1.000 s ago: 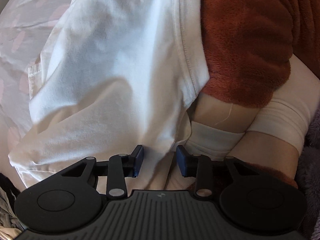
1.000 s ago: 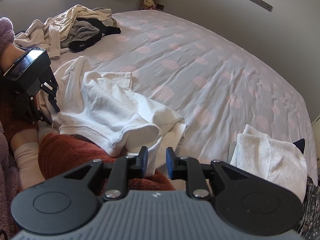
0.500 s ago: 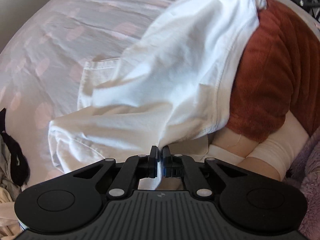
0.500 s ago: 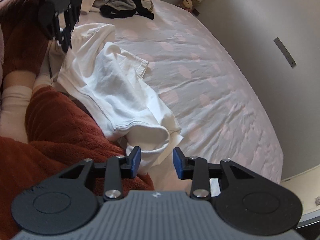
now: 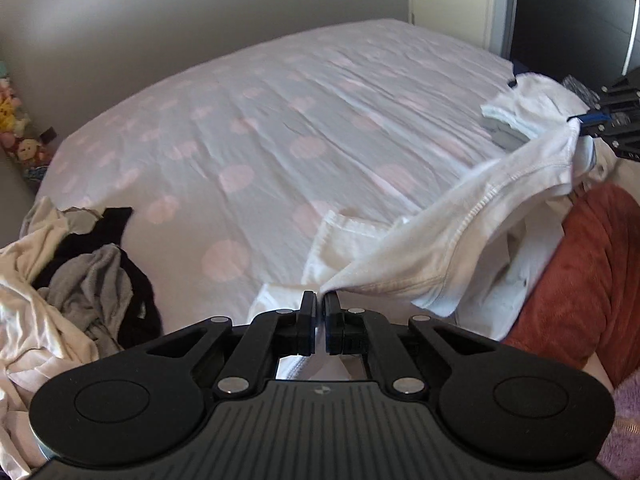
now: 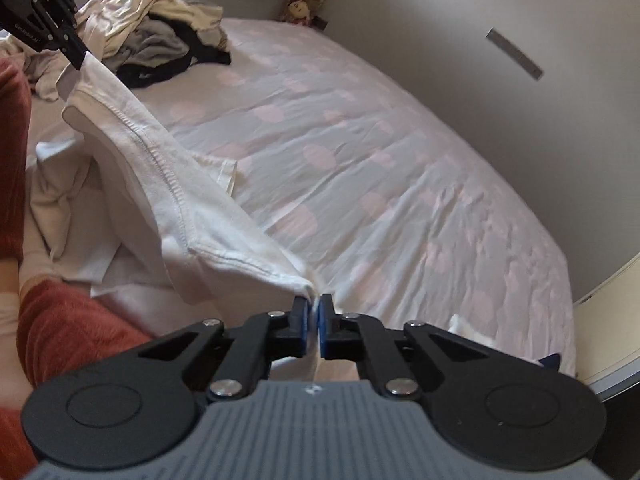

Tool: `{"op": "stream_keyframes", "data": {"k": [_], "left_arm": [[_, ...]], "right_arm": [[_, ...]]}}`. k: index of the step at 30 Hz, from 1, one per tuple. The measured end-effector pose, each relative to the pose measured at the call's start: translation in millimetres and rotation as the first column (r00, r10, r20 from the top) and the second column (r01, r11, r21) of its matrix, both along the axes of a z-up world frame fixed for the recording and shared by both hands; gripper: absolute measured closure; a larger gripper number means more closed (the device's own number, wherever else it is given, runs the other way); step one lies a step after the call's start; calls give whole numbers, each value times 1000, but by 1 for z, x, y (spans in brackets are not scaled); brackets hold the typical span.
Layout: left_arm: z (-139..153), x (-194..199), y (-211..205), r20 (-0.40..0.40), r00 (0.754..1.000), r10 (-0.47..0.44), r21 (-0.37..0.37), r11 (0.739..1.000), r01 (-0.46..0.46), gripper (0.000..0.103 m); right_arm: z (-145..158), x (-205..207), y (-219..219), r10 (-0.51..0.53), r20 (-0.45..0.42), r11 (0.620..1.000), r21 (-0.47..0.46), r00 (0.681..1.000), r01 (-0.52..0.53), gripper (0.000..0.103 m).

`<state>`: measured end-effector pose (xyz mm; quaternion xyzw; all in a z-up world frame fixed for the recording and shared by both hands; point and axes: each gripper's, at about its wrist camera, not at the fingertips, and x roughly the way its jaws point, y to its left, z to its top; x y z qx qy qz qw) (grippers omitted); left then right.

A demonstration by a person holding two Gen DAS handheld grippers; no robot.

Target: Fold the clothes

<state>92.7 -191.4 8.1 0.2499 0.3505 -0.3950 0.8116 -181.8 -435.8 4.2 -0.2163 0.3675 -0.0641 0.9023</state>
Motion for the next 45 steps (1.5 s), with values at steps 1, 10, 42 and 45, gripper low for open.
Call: {"op": "stream_keyframes", "data": {"k": [1,10,42,45], "left_arm": [[12,3,3,22,999,24,-26,999,-23,101],[159,12,14,251,941,227,-336,932,-135,101],[321,-108,41,607,735,303,-556,822,121,101],[314,-90,31,589,754,291,-539,837,98,101]], "right_arm": [[14,1,2,-7,49,1000,-18,999,8,97],[148,17,21,-51,466,984,-128,883,125,98],[304,-78,76,56,857,961,-186,512,206,98],[297,-53,62,34,838,966,-167,545,197,98]]}}
